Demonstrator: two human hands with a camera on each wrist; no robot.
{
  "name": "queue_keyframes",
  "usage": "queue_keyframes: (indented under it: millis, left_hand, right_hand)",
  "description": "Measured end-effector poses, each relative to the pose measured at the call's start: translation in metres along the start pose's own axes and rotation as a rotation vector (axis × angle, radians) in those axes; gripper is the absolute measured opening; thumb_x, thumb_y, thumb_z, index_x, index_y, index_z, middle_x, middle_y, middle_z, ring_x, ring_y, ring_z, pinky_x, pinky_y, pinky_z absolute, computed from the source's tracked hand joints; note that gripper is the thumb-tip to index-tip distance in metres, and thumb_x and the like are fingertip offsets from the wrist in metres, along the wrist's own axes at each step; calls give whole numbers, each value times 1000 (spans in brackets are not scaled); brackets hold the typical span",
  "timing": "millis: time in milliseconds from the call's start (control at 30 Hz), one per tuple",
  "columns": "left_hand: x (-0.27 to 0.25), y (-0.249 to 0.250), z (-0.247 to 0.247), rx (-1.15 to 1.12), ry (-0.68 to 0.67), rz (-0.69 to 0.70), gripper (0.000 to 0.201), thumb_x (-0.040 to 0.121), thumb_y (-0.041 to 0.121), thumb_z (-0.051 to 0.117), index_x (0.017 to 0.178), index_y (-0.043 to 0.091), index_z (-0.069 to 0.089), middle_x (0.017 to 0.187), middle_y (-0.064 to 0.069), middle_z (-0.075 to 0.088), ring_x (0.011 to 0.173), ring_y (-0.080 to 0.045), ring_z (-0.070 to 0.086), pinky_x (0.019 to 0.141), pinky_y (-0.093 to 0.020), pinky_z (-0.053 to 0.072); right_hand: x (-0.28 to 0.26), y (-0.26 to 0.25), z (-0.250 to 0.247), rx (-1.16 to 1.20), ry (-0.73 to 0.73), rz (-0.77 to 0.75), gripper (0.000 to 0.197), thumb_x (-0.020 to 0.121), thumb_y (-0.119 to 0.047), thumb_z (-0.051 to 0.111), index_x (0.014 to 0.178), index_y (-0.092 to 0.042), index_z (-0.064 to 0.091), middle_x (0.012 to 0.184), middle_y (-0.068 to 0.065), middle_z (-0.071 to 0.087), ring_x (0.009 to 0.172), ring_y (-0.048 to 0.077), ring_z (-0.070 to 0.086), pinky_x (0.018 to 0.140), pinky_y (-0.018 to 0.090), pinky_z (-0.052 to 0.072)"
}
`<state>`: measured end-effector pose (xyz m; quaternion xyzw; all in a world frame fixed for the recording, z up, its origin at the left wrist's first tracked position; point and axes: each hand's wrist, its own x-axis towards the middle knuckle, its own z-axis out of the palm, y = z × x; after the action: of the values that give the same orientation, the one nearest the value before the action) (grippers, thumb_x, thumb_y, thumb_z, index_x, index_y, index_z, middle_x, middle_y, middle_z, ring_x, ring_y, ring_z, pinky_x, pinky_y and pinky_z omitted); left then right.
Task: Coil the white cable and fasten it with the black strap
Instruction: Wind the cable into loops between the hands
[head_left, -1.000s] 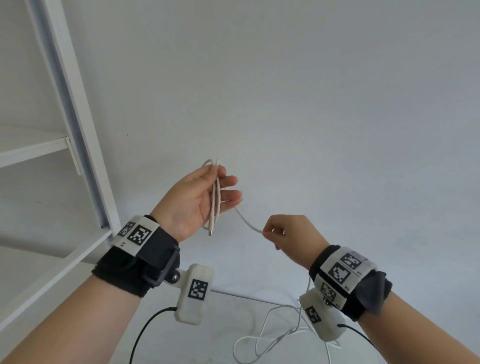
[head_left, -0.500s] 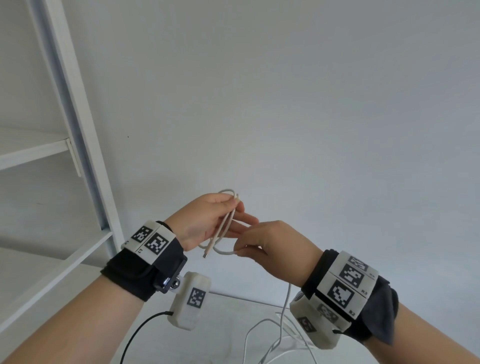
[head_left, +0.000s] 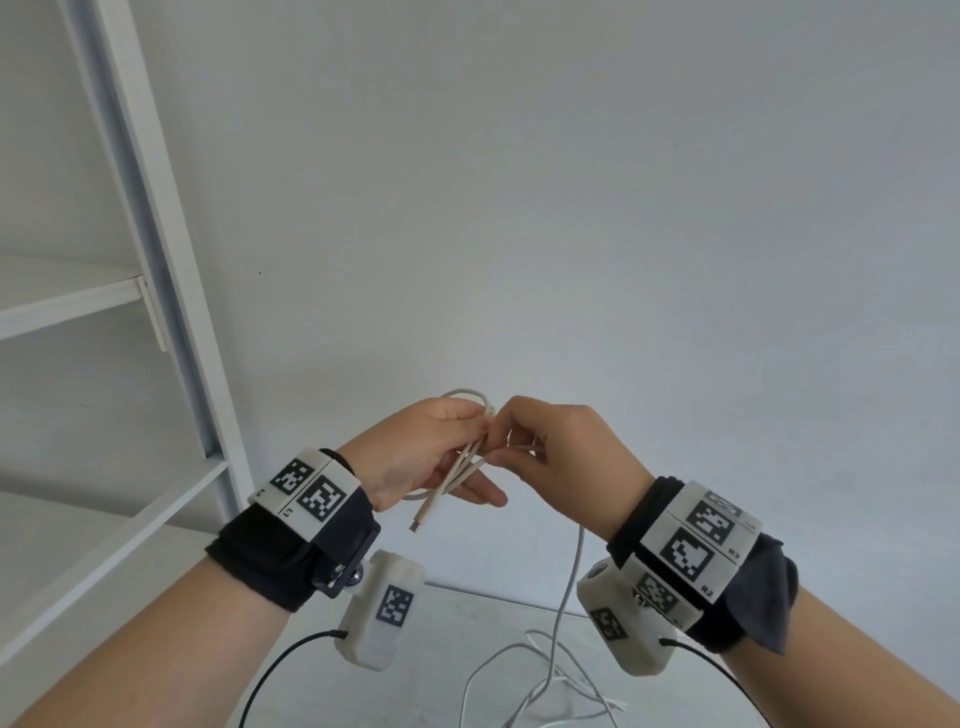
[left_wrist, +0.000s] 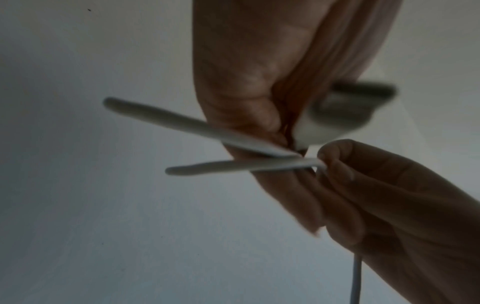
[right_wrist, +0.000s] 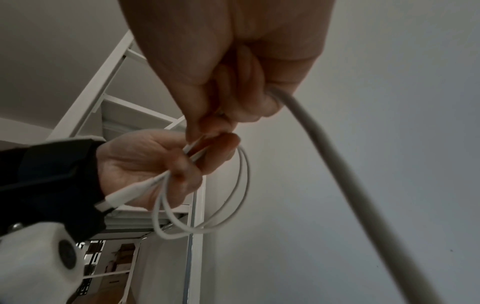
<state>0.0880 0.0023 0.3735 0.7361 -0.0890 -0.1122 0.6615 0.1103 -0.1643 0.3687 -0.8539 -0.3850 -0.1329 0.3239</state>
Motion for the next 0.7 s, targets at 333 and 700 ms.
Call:
queue_keyframes:
  millis: [333,700]
  left_hand:
    - [0,2,5,-99,88,62,26,99,22,42,84,10,60,77,-6,67,53,-13,59,47,-22,47]
    - [-7,0,19,90,44,39,33,99,27,38,73,12,52,52,-3,56,34,-9,24,38,-19,16]
  right_hand:
    - [-7,-10,14,-24,-120,-96,2,81,-14,62,79,-15,63,69,-13,60,63,-2,51,64,16,42]
    - [1,-6,-1,54,108,-28,33,67,-28,77,80,-26,46,84,-9,47,62,-2,49,59,11,38]
